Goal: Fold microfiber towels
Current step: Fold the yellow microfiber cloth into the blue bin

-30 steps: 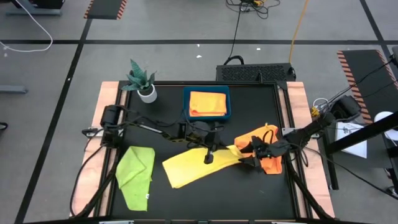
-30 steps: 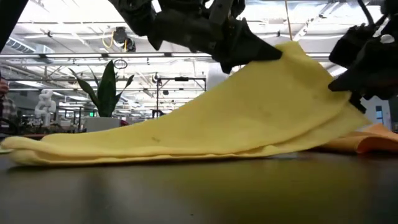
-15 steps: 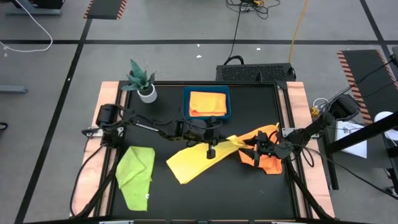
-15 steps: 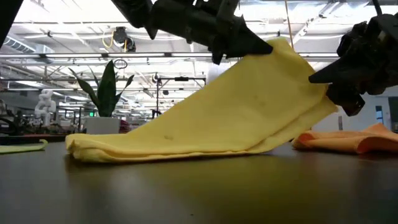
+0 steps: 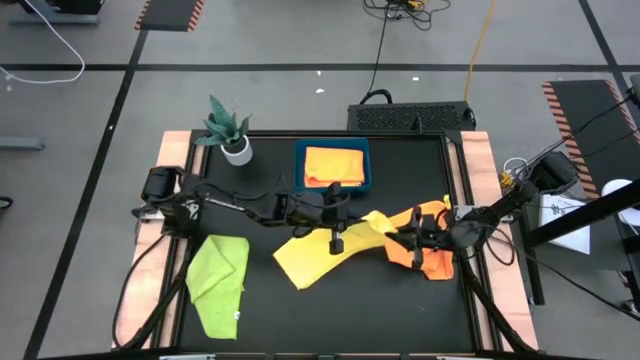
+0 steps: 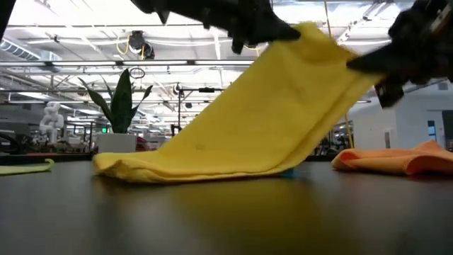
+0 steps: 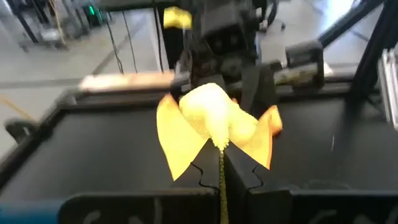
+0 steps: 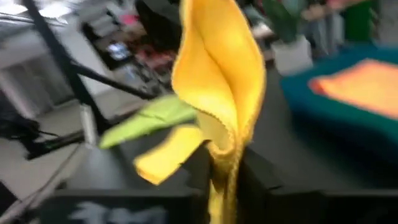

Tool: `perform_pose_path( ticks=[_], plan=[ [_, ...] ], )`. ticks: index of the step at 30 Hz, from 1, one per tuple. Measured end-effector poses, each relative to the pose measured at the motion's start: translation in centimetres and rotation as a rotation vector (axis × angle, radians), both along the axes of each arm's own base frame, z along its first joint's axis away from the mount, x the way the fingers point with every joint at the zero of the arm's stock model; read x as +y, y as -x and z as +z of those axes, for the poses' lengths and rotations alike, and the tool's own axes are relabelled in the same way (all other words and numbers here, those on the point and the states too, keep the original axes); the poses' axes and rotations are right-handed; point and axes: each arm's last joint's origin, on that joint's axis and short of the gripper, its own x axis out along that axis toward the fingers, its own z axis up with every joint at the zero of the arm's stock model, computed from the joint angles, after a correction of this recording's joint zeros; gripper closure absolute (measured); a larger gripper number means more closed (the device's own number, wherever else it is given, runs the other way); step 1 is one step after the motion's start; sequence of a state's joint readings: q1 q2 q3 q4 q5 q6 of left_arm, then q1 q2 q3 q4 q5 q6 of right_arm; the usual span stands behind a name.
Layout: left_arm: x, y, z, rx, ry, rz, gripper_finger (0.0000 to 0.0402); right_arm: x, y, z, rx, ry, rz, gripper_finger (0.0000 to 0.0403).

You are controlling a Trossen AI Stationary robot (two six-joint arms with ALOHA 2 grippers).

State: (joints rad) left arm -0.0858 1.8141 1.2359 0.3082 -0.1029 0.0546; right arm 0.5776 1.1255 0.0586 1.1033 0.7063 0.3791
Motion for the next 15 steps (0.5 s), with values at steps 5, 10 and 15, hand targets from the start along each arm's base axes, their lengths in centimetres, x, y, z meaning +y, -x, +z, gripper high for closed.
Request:
perform_pose_path(
  ticks=[5,10,15],
  plan=[
    [-1.5,1.2,2.3,-0.041,-0.03,0.027,0.0401,0.4,-0.3,2.0,-0.134,0.101,0.064,0.0394],
    [-4.0,3.7,5.4,-0.079,-0.072,0.031,0.0401,1.6,-1.6,4.8,-0.233,0.162,0.149,0.04],
    [-7.6,6.9,8.1,-0.103,-0.087,0.016,0.0401,3.5,-3.7,8.5,-0.284,0.19,0.33,0.0401]
  ],
)
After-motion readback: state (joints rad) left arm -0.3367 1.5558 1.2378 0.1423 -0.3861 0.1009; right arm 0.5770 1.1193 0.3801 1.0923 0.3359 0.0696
